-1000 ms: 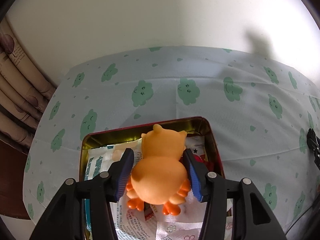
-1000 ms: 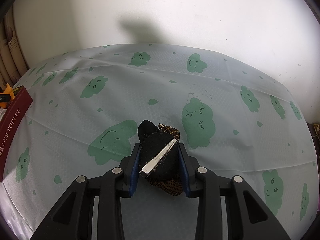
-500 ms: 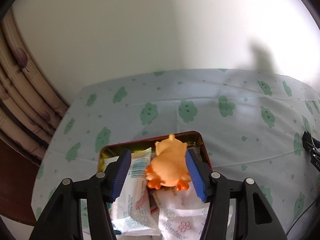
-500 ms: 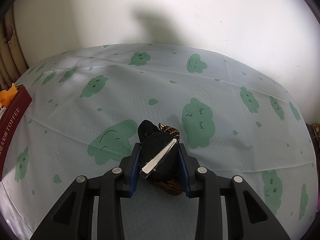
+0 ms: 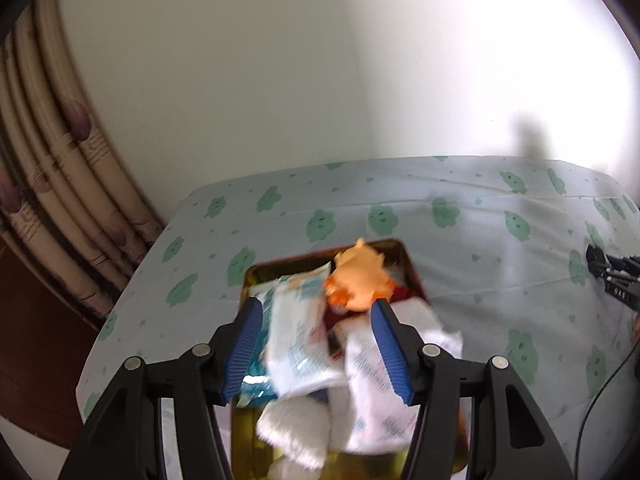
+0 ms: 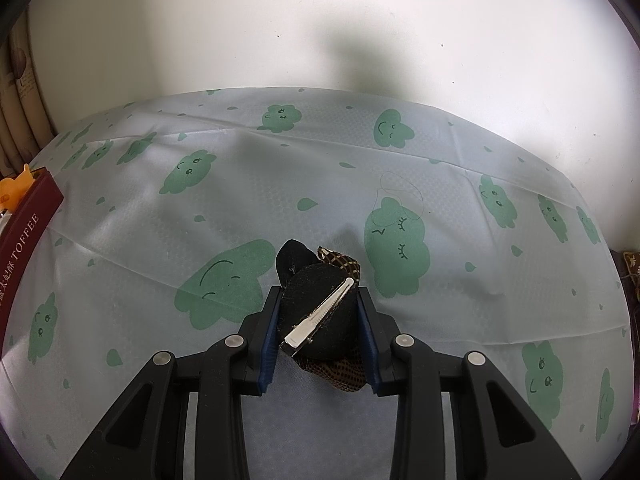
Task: Organize soft objects
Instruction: 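Carry the orange toy into the tin and release it with the left gripper, then carry the dark pouch into the tin and open the right gripper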
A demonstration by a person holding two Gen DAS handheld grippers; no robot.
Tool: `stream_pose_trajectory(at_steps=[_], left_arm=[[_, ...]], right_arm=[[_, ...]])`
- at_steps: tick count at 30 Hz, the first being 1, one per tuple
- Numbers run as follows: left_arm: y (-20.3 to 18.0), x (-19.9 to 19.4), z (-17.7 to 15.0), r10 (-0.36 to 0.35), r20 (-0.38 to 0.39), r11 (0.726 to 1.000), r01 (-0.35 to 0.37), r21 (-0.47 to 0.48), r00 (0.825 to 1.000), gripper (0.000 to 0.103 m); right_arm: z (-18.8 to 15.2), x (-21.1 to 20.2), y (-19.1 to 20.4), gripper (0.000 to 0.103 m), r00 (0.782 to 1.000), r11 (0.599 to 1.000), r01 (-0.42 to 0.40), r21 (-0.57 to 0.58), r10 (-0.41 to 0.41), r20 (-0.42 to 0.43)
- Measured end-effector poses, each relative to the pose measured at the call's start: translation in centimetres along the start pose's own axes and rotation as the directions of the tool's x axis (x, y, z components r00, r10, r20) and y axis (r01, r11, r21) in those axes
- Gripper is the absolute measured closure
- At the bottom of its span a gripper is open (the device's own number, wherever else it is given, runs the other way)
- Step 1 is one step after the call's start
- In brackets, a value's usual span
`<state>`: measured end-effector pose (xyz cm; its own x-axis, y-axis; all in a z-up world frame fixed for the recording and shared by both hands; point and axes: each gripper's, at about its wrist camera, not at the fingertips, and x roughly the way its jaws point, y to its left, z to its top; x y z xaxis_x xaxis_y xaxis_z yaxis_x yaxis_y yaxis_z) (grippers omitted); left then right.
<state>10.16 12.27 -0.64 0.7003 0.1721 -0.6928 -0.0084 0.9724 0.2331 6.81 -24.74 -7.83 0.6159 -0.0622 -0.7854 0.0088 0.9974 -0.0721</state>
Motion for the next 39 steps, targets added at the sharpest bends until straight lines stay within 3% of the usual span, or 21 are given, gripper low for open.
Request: stream_pose_trajectory(at_steps=[6, 15, 20, 29, 39], left_arm=[[2.1, -1.0, -2.9, 0.067, 0.011, 0.997, -0.066, -0.049, 0.998, 0.045], [5.7, -1.6, -6.5, 0.108, 0.011, 0.98, -0.105, -0.167, 0.994, 0.045], [6.9, -1.6, -8.3, 0.147, 0.004, 0.972, -0.144, -0.188, 0.989, 0.045], [8.5, -2.3, -9.7, 0.119, 0.001, 0.964, -0.116, -0.241, 0.993, 0.045], [9.9, -2.4, -10.7, 0.114, -0.039, 0.947, -0.121, -0.299, 0.993, 0.045]], right_arm=[[0.0, -0.1, 0.1, 0.074, 1.0, 1.0, 0.0, -0.005, 0.0, 0.0], [-0.3, -1.3, 1.2, 0.074, 0.999, 0.999, 0.032, -0.03, -0.033, -0.01], [0.4, -3.0, 2.8, 0.074, 1.0, 0.999, 0.0, -0.036, 0.0, 0.011], [3.1, -6.6, 11.3, 0.074, 0.985, 0.978, -0.148, -0.148, 0.16, 0.07], [3.4, -9.1, 21.8, 0.074, 0.948, 0.91, -0.292, -0.295, 0.315, 0.033]])
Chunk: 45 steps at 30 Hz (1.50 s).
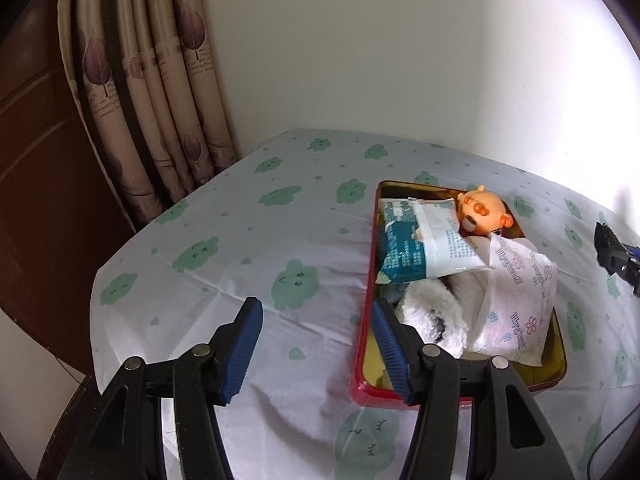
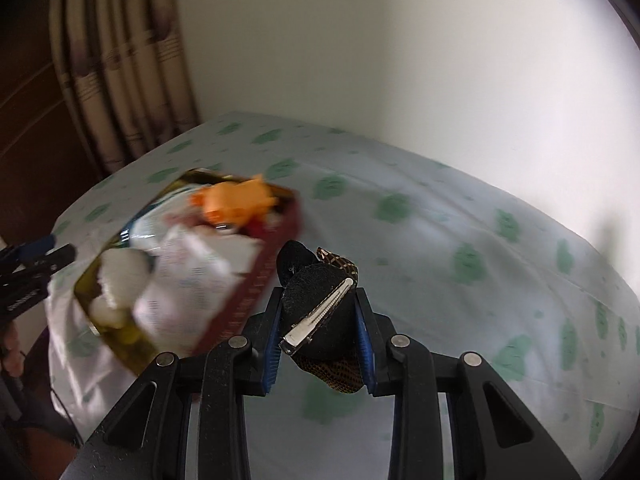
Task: Organize soft objects
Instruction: 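Carry the dark pouch into the tin and open the right gripper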
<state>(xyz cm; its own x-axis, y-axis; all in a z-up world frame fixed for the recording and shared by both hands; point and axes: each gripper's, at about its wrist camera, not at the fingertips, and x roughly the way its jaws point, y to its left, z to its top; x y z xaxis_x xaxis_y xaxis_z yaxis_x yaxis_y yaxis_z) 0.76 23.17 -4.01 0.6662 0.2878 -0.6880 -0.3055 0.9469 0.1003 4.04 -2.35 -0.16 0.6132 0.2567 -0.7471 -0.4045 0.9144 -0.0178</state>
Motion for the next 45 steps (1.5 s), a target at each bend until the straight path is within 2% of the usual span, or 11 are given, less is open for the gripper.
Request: stream_pose_trajectory(at_steps=[8, 15, 25, 32, 35, 40, 45], left_arm=[[0.7, -0.2, 0.0, 0.014, 0.001, 1.0, -0.014, -0.02, 1.0, 0.045], [1.2, -0.4, 0.1, 0.039, 0.006, 0.999, -0.039, -0.022, 0.999, 0.045], [2.1, -0.4, 0.3, 0.046, 0.005, 0.997, -0.046, -0.056, 0.999, 0.045], [2.3, -0.4, 0.4, 0.049, 0.005, 0.996, -0.048, -0.073, 0.999, 0.045], [2.5, -0.4, 0.4, 0.046, 0.002, 0.995, -0.045, -0.084, 0.999, 0.045], [2.5, -0.4, 0.4, 0.033, 0.0, 0.995, -0.033, -0.093, 0.999, 0.045], [2.3, -0.4, 0.3, 0.033, -0.002, 0.996, -0.033, -0.089, 0.999, 0.045]], right_arm=[[1.4, 0.5, 5.8, 0.074, 0.997, 0.994, -0.073, -0.084, 0.073, -0.002], [3.3, 2.0, 9.2, 0.074, 0.997, 0.989, -0.082, -0.126, 0.083, 0.003], [4.3, 4.6, 11.0, 0.073, 0.998, 0.989, -0.066, -0.132, 0.065, -0.015], [4.2, 5.7, 11.5, 0.067, 0.997, 0.99, -0.07, -0.119, 0.067, -0.032], [4.1, 5.8, 11.7, 0.063, 0.997, 0.991, -0.073, -0.116, 0.069, -0.034], [4.0, 5.7, 11.9, 0.05, 0.997, 0.99, -0.074, -0.117, 0.071, -0.034], [3.9, 5.2, 12.1, 0.028, 0.998, 0.992, -0.068, -0.104, 0.066, -0.022]])
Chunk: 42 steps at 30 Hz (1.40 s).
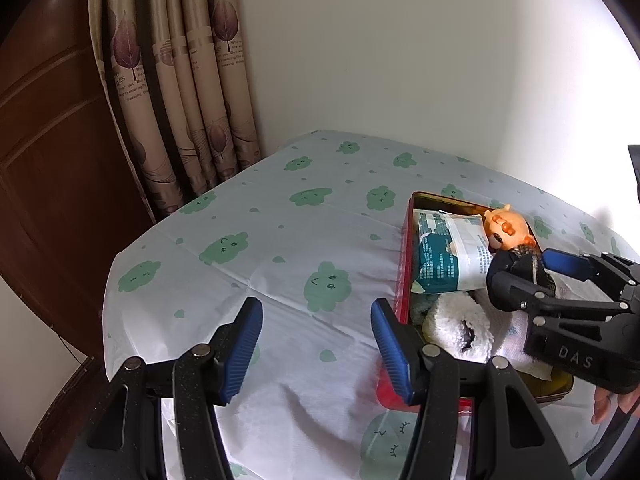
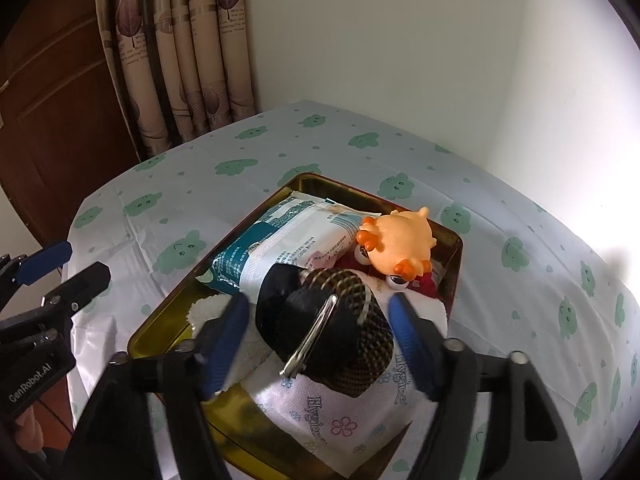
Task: Organize soft objects
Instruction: 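Carry the dark pouch into the tin and open the right gripper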
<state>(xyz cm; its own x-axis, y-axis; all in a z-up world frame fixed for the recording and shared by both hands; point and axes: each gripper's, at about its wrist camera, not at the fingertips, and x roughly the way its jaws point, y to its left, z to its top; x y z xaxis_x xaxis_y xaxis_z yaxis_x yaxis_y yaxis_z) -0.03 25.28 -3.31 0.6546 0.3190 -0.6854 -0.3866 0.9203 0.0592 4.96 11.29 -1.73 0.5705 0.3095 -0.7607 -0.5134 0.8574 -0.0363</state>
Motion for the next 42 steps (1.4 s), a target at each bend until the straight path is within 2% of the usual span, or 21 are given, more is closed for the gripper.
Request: stream_pose_trajectory(at_steps=[17, 29, 36, 42], left_arm=[[-0.3, -0.1, -0.1, -0.004, 0.009, 1.0, 0.004, -0.004, 1.0, 0.045], [-0.8, -0.5, -0.1, 0.003, 0.019, 1.0, -0.003, 0.008, 1.0, 0.045], [-1.8, -1.5, 0.0, -0.02, 0.031, 0.999, 0.019, 0.028, 0.999, 0.045], [-2.6, -2.0, -0.1, -0.042, 0.034, 0.998, 0.04, 0.054, 0.999, 0.045]], right_arm=[[-0.2, -1.6, 0.7, 0.018, 1.0, 1.0, 0.013, -0.005, -0.012, 0.017], [-1.2, -4.6, 0.3, 0.017, 0.998, 0.999, -0.034, 0.036, 0.032, 0.048], [-2.8, -6.9, -0.8, 0.013, 0.999, 0.993, 0.016, 0.118, -0.022, 0.047], [-4.2, -7.6, -0.7, 0.011, 0.999, 0.989, 0.039, 0.141, -0.043, 0.027]])
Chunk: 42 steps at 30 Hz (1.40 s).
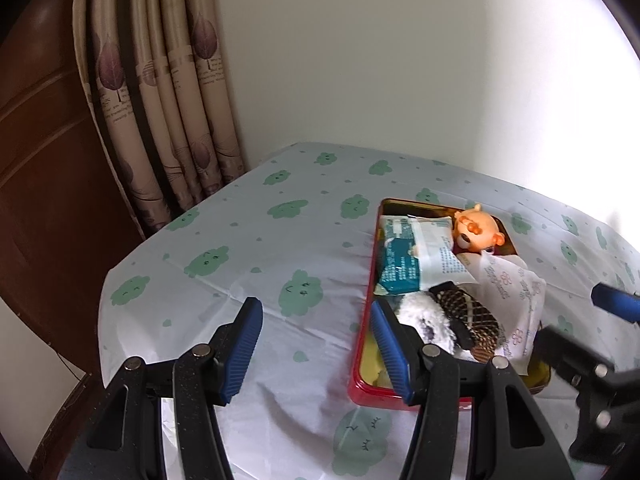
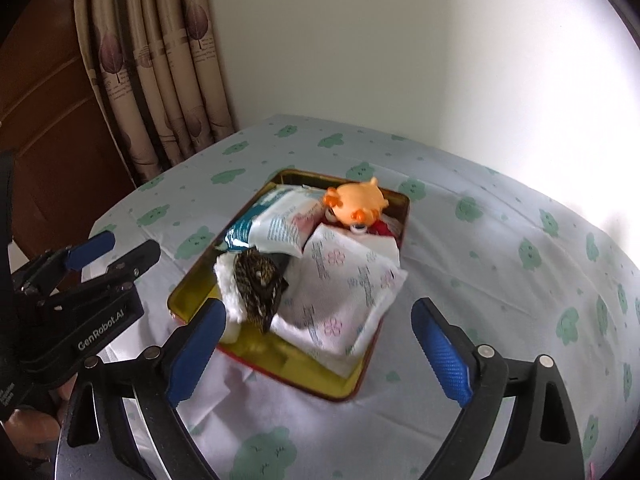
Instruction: Organize soft objects
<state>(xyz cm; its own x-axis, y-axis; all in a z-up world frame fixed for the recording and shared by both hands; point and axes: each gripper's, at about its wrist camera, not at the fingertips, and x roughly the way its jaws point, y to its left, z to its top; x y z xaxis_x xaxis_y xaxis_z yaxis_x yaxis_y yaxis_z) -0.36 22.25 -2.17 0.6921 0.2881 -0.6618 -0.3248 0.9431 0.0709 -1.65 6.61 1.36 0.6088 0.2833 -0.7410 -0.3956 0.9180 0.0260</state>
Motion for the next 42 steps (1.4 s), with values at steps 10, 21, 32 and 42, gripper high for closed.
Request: stream_pose_trajectory(at_steps=[10, 21, 32, 42], left_arm=[[-1.0, -0.6, 0.0, -0.021, 0.005, 0.999, 0.021, 0.031, 1.0, 0.045], [-1.4, -0.9, 0.0, -0.028, 0.007, 0.999, 0.028, 0.043, 1.0, 0.045], [-1.4, -0.9, 0.0, -0.029, 0.005, 0.999, 0.028, 0.044, 1.0, 0.045], [-1.3, -0.9, 0.0, -0.03, 0.006, 0.999, 0.029, 0.045, 1.0, 0.045]], right_arm=[[-1.4, -0.1, -0.4, 0.01, 0.999, 1.0, 0.005, 0.027, -0.004, -0.042], [-1.8, -0.1, -0.6, 0.008, 0.999, 0.999, -0.001, 0.037, 0.003, -0.053], [-1.8, 0.1, -0.2, 0.008, 0.998, 0.999, -0.001, 0.041, 0.003, -0.057], [-2.1, 0.6, 0.2, 0.008, 0.997, 0.999, -0.008, 0.035, 0.011, -0.076]])
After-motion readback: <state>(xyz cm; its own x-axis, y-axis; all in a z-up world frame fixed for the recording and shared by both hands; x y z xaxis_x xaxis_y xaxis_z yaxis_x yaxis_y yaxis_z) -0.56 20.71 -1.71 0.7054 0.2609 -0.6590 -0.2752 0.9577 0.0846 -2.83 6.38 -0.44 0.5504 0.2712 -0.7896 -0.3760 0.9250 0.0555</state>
